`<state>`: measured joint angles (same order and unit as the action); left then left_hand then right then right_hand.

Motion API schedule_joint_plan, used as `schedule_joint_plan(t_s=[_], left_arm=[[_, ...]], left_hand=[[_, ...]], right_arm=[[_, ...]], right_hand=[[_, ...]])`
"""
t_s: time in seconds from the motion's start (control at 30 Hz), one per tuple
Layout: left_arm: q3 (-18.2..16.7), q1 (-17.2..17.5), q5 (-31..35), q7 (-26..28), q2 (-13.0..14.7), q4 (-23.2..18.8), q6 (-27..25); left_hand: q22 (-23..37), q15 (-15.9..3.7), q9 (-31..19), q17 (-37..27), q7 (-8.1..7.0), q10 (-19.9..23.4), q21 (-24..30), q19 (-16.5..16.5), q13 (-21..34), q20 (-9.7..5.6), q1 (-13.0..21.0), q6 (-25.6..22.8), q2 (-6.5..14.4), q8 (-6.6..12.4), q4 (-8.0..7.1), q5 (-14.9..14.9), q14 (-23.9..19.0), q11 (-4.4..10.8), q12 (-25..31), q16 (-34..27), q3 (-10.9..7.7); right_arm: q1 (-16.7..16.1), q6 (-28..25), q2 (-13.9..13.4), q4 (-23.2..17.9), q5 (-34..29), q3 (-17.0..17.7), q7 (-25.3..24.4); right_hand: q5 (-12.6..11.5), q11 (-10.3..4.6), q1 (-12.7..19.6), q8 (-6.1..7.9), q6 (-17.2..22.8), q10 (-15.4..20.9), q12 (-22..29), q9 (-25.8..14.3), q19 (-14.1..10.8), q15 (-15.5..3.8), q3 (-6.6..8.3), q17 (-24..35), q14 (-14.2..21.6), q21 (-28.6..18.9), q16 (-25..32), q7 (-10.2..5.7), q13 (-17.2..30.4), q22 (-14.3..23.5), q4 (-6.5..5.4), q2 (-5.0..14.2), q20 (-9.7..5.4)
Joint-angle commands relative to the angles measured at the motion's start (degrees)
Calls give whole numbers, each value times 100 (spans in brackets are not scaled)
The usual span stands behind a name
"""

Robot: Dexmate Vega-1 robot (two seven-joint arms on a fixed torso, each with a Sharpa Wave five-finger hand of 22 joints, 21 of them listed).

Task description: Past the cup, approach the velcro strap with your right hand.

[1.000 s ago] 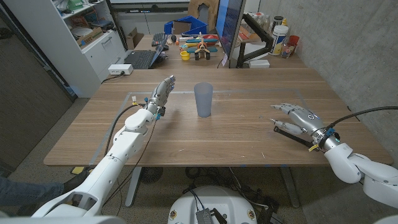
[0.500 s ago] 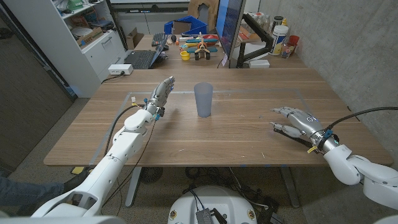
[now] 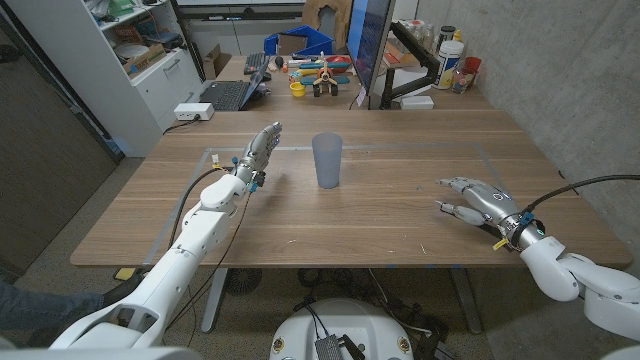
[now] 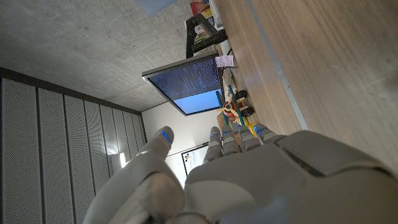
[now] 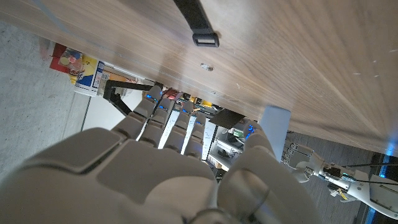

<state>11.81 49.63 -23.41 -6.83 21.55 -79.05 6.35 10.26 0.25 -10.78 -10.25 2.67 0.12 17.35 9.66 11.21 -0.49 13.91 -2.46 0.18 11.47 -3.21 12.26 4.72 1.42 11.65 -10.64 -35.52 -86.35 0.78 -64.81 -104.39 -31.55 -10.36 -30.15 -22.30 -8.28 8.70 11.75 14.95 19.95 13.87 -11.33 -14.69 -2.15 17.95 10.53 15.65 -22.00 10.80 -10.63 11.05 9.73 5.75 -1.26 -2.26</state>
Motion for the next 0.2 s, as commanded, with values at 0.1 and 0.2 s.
schedule_joint_plan(t_s=[0.1, 0.2], left_arm=[[25, -87, 26, -59, -32, 97, 0], [31, -105, 33, -69, -42, 119, 14]], left_hand=[[16, -11, -12, -23, -22, -21, -48, 126, 1, 38, 1, -46, 43, -1, 1, -32, 46, 9, 12, 4, 10], [16, -12, -12, -23, -26, -26, -50, 124, 1, 34, 0, -43, 44, -3, 1, -32, 41, 3, 10, 1, 12]], right_arm=[[3, -122, -71, 19, 125, -163, 3], [38, -130, -85, 17, 140, -192, 5]], right_hand=[[-54, 51, 5, 11, 56, 14, -22, -16, -1, -705, 14, 23, 25, 37, 20, 17, 19, 24, -20, 31, -227], [-57, 51, 6, 11, 57, 13, -23, -16, -1, -694, 17, 23, 28, 45, 21, 18, 19, 25, -21, 39, -220]])
